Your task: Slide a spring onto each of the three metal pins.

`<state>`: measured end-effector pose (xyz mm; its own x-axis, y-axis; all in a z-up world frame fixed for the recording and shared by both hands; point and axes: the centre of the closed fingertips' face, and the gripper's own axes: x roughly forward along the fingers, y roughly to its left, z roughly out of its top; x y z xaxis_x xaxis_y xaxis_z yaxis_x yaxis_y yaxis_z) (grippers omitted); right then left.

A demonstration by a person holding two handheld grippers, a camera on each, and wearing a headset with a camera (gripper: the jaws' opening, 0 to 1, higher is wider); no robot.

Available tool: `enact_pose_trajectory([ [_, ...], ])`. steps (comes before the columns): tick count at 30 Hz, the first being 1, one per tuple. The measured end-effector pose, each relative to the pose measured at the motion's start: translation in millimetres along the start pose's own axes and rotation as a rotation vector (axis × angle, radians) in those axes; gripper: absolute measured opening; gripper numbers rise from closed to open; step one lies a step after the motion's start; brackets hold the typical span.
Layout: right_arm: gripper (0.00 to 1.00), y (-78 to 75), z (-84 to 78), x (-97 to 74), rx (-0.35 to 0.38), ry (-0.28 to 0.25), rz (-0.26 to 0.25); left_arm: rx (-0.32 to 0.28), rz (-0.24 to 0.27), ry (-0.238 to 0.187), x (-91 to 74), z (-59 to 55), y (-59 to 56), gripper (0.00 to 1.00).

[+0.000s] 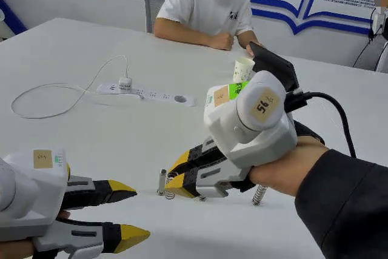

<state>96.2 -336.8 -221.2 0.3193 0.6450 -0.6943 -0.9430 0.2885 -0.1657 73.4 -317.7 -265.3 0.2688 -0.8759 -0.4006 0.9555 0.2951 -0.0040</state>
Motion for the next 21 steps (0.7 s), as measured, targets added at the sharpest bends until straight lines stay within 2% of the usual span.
enact_pose_trajectory([
  [6, 0.11, -15.3, 0.9, 2.7, 0.028, -0.016, -0.030, -0.008, 0.012, 0.001, -1.6, -2.1, 1.9, 0.45],
  [14, 0.11, -42.2, 1.6, 9.9, 0.072, -0.038, -0.096, -0.016, 0.017, 0.002, -1.1, -3.7, 3.2, 0.48],
  [21, 0.11, -57.6, -1.2, 19.5, 0.107, -0.046, -0.122, -0.023, 0.019, 0.004, -0.7, -5.4, 3.6, 0.49],
])
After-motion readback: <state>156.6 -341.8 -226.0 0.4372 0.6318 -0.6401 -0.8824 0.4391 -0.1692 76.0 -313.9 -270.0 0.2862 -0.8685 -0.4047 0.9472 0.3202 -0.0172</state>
